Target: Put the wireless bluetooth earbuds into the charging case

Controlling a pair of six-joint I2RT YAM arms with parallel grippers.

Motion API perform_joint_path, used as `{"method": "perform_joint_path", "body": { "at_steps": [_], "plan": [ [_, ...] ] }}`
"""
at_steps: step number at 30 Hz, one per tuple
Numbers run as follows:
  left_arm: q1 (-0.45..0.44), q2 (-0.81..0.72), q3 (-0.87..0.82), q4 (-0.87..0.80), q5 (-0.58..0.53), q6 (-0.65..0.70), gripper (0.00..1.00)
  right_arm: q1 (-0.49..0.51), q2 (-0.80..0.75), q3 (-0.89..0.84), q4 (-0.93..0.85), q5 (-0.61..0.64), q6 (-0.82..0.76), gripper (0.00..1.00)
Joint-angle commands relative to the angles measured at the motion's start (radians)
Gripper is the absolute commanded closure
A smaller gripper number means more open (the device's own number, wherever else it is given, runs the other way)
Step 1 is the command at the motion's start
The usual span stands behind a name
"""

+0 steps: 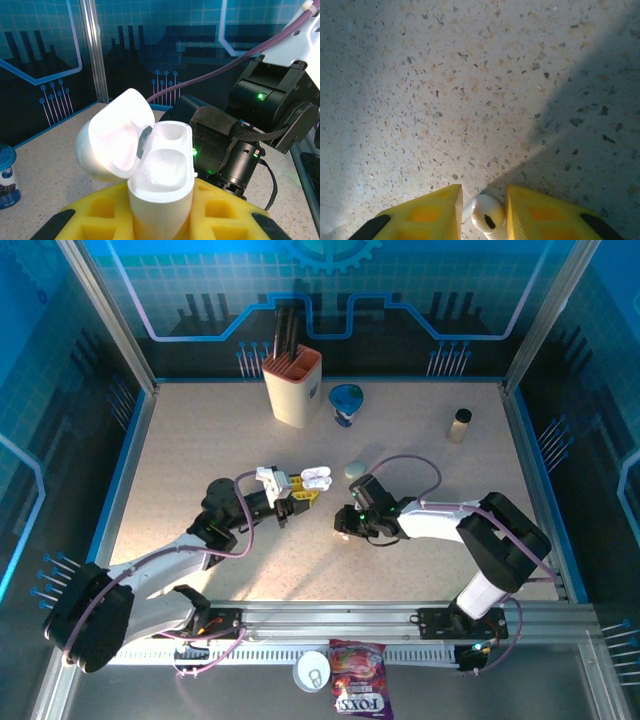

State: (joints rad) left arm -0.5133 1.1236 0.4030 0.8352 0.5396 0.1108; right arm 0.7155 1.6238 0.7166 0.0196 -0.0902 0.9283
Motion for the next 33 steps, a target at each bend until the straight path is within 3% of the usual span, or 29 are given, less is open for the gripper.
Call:
{"method": "perform_joint_path", "body": {
  "at_steps": [1,10,18,26,33],
  "plan": [
    [-0.007,0.007,-0.01,0.024,0.028,0.022,0.89,0.016,0.017,0.026,0.001,-0.008,0.004,0.72],
    [-0.007,0.004,-0.016,0.016,0.016,0.029,0.89,0.018,0.029,0.035,-0.028,-0.013,-0.024,0.81],
    [-0.005,0.009,-0.016,0.011,0.014,0.026,0.88,0.017,-0.021,0.032,-0.065,-0.022,-0.092,0.72],
    [-0.006,0.012,-0.015,0.015,0.015,0.017,0.87,0.017,-0.015,0.032,-0.081,-0.038,-0.144,0.71],
    [-0.008,0.012,-0.02,0.011,0.018,0.007,0.87,0.019,0.032,0.051,-0.078,-0.047,-0.16,0.79]
  ]
}}
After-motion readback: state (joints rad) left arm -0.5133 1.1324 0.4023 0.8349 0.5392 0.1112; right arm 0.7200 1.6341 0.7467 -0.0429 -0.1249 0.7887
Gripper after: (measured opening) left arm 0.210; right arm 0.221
